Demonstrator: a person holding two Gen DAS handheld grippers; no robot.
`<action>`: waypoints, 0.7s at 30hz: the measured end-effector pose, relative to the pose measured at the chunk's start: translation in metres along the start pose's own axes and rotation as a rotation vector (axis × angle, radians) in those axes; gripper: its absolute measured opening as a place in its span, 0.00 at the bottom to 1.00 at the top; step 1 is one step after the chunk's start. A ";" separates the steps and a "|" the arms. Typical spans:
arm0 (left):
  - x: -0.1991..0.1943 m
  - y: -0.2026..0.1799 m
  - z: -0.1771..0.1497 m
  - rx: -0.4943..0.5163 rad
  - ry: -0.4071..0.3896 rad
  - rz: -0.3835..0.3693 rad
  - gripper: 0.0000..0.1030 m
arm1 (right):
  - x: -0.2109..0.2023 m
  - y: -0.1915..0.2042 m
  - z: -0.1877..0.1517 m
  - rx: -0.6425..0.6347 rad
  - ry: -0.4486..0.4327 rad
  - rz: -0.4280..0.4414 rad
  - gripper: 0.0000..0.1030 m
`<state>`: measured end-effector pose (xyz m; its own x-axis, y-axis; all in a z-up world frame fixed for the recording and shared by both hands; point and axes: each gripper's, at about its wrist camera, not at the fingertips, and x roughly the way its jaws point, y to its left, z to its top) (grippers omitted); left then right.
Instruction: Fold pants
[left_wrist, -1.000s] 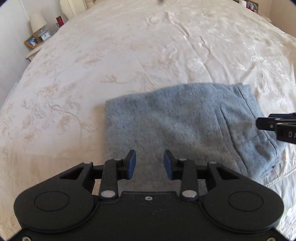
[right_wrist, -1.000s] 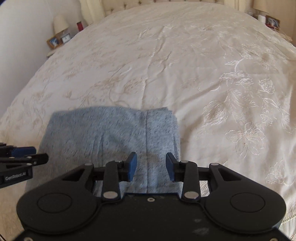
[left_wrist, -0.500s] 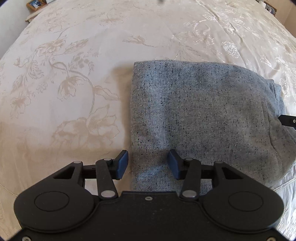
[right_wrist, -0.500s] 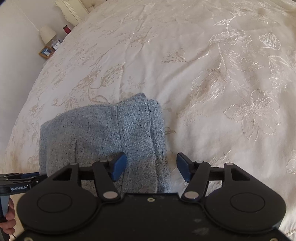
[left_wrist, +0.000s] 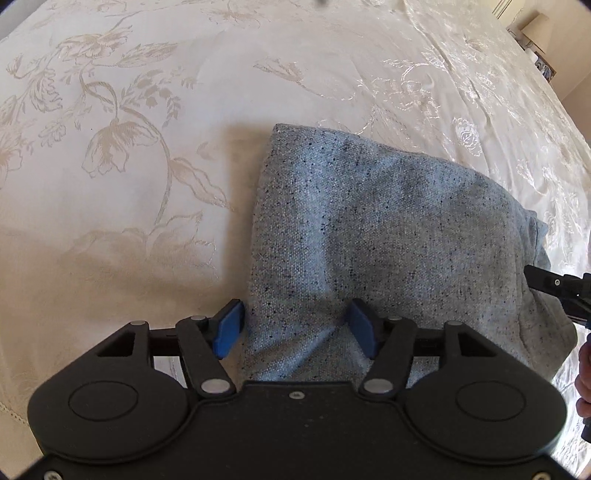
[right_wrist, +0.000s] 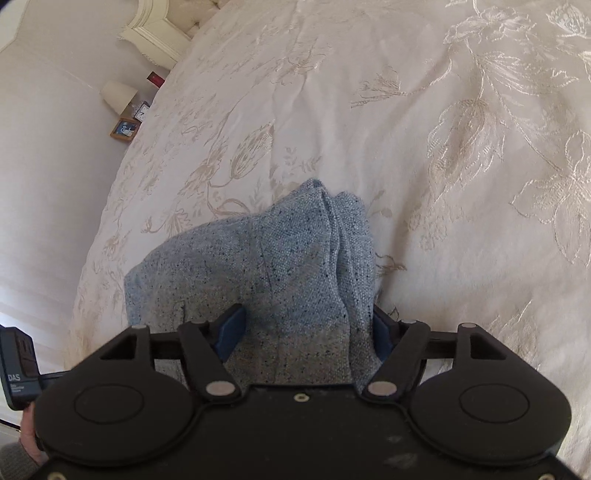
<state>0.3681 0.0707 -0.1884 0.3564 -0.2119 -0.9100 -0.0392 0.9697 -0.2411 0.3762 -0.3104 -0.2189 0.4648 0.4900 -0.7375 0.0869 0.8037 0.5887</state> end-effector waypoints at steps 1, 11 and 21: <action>0.001 0.003 -0.001 -0.012 0.001 -0.009 0.67 | 0.000 0.001 0.001 0.011 0.006 -0.008 0.68; -0.035 -0.023 0.005 -0.045 -0.015 0.068 0.14 | -0.046 0.058 -0.007 -0.041 -0.063 -0.114 0.27; -0.146 -0.018 -0.015 0.005 -0.145 0.073 0.13 | -0.104 0.156 -0.052 -0.085 -0.124 -0.047 0.27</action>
<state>0.3030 0.0821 -0.0556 0.4840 -0.1214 -0.8666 -0.0649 0.9826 -0.1739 0.2952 -0.2188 -0.0677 0.5675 0.4098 -0.7142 0.0385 0.8532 0.5201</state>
